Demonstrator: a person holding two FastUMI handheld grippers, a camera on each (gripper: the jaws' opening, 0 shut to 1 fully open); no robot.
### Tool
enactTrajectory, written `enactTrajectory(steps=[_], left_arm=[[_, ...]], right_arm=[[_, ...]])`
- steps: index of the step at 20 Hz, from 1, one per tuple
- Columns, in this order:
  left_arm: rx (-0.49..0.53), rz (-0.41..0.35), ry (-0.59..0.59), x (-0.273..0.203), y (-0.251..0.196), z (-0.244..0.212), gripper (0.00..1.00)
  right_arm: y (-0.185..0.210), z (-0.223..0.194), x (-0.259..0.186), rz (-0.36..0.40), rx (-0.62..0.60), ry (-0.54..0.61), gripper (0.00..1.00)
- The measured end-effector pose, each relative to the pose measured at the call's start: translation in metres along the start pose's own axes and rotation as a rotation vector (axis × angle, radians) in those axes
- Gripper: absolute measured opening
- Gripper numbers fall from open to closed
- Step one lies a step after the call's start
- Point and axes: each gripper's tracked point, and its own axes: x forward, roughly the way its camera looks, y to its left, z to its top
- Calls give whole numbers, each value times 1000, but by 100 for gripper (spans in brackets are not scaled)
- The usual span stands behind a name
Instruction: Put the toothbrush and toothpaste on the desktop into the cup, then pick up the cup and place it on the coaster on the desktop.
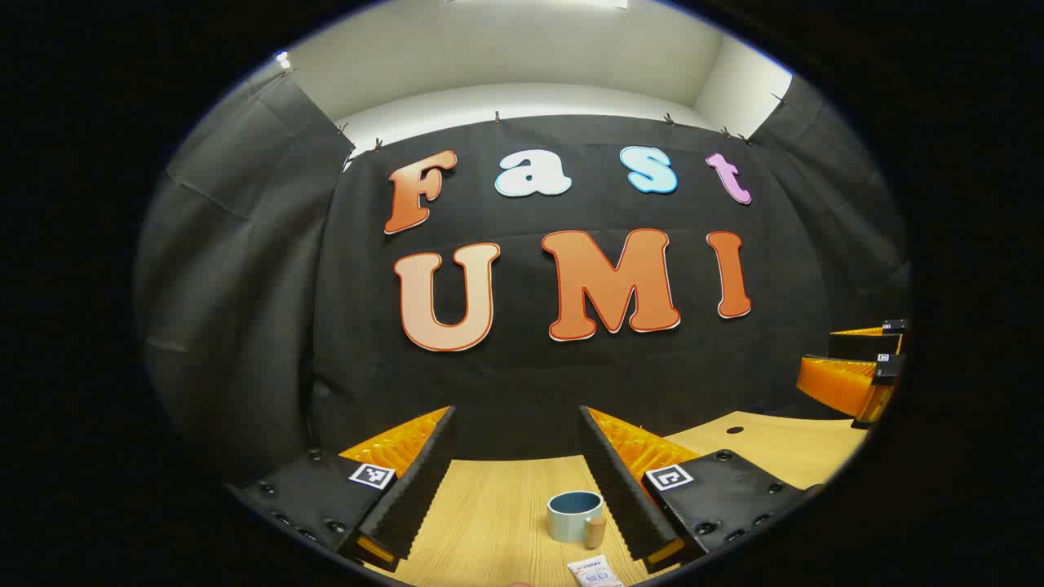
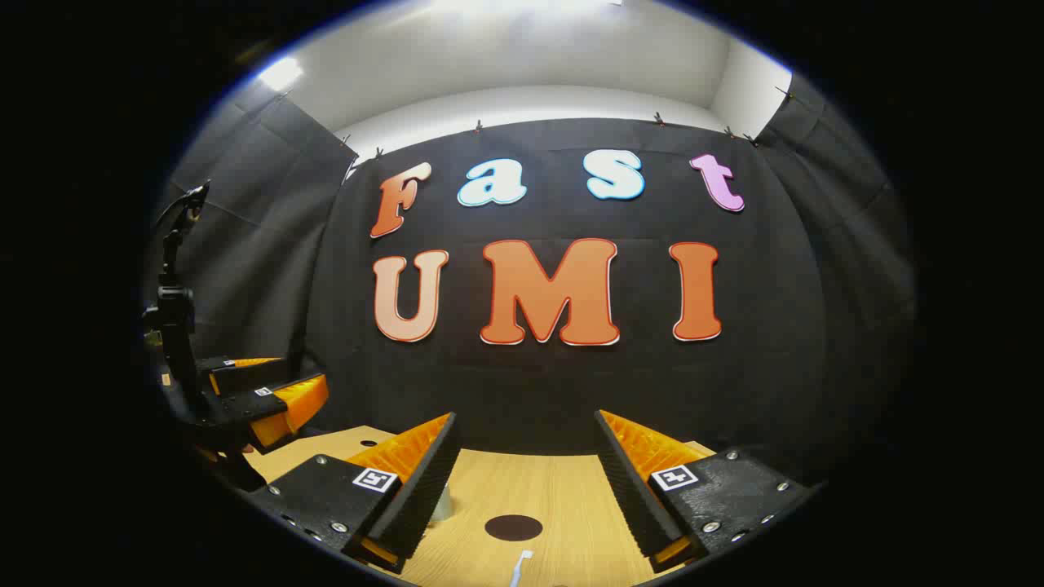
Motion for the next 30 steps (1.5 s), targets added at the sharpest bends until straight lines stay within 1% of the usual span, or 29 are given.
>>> enactTrajectory(steps=[1,2,3,6,8,9,10,14,16,18,19,21,23,24,26,27,28,30], left_arm=[[5,-6,-6,1,-2,1,94],[8,-12,-8,3,-4,3,94],[9,-21,-12,5,-7,3,94],[9,-41,-29,4,-13,7,95],[4,-45,-30,2,-15,5,94],[6,-44,-29,3,-16,4,94],[10,-40,-30,2,-15,7,94],[3,-25,-36,-9,-17,12,94],[-6,-31,-19,-14,-23,6,94],[-6,-14,-22,-20,-19,9,94],[-10,-5,-24,-23,-17,10,94],[-25,-1,-20,-27,-19,9,94],[-26,-21,18,-26,-26,-2,94],[-23,-32,46,-26,-30,-8,96],[-17,-59,113,-23,-40,-23,95],[-15,-78,162,-21,-46,-34,96],[-14,-102,217,-19,-54,-48,94],[-20,-153,348,-20,-69,-81,94]], right_arm=[[4,3,0,0,5,-7,99],[8,7,1,7,14,-16,95],[11,11,1,8,27,-25,97],[19,10,-2,14,56,-23,96],[15,1,-6,-9,18,-7,97],[14,-3,-10,-15,-8,4,100],[19,-6,-14,-10,-32,12,98],[33,-1,-31,37,-86,-2,97],[29,-2,-33,31,-103,1,97],[23,-7,-37,27,-100,21,97],[19,-10,-40,26,-97,32,99],[7,-14,-41,13,-103,56,98],[-7,-18,-44,-5,-106,82,97],[-11,-22,-45,-6,-102,94,98],[-17,-28,-45,1,-94,126,98],[-19,-34,-46,5,-91,146,98],[-20,-40,-47,15,-86,169,96],[-22,-54,-50,39,-74,224,98]])
